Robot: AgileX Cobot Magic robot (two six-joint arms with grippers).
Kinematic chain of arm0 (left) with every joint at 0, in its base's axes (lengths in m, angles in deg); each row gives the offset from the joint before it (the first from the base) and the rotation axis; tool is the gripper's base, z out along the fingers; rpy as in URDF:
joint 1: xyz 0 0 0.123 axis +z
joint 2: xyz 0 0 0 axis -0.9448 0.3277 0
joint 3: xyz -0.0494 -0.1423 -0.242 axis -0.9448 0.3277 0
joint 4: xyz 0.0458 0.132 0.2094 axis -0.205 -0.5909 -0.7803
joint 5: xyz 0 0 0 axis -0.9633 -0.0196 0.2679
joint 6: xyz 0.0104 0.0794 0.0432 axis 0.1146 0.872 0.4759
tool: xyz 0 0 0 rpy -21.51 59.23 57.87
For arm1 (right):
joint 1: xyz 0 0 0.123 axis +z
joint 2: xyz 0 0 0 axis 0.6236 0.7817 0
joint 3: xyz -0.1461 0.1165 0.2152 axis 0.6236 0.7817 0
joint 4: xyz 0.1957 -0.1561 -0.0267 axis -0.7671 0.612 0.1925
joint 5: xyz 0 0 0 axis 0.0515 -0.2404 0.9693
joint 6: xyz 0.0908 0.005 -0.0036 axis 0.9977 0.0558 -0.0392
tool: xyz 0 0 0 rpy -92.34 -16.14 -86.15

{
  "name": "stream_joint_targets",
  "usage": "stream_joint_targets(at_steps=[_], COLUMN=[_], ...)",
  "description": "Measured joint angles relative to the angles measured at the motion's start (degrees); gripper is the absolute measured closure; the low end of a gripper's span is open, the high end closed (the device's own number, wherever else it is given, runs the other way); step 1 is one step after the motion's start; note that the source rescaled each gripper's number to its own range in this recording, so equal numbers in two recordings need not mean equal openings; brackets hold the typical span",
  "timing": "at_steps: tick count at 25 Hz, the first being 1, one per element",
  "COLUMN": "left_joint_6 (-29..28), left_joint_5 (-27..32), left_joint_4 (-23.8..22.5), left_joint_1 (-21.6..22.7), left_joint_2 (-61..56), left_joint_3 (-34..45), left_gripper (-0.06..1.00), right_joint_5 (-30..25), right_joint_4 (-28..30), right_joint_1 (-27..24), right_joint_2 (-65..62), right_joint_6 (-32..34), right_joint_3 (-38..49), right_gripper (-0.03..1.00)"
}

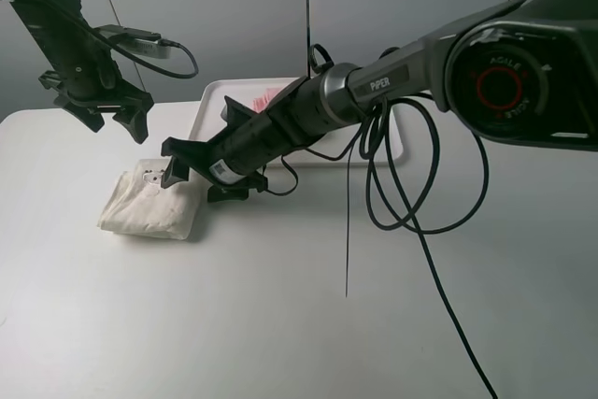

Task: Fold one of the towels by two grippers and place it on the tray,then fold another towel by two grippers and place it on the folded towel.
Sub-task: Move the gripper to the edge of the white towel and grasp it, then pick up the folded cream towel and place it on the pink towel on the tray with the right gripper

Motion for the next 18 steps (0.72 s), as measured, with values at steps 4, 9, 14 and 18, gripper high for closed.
stream_joint_targets(at_steps=[4,9,14,18], left_joint_6=[0.0,0.0,0.0,0.0], left_joint_5=[-0.1,-0.1,-0.1,0.0], left_joint_4=[0.0,0.0,0.0,0.0], left_joint_1=[0.0,0.0,0.0,0.0], left_joint_2=[0.0,0.0,0.0,0.0], left_joint_3=[0.0,0.0,0.0,0.0], left_gripper=[0.02,0.02,0.02,0.02], right_joint_5=[1.1,1.5,1.5,1.1], right_joint_4=[-1.3,-1.9,-2.0,-0.7], right_joint_1=[0.7,0.9,0.9,0.9], right_joint_2=[0.5,1.6,1.7,1.5], right_joint_6=[-0.5,-0.6,-2.1,-3.1], right_joint_3=[-0.1,-0.1,-0.1,-0.1], right_gripper=[0.27,0.60,0.88,0.88])
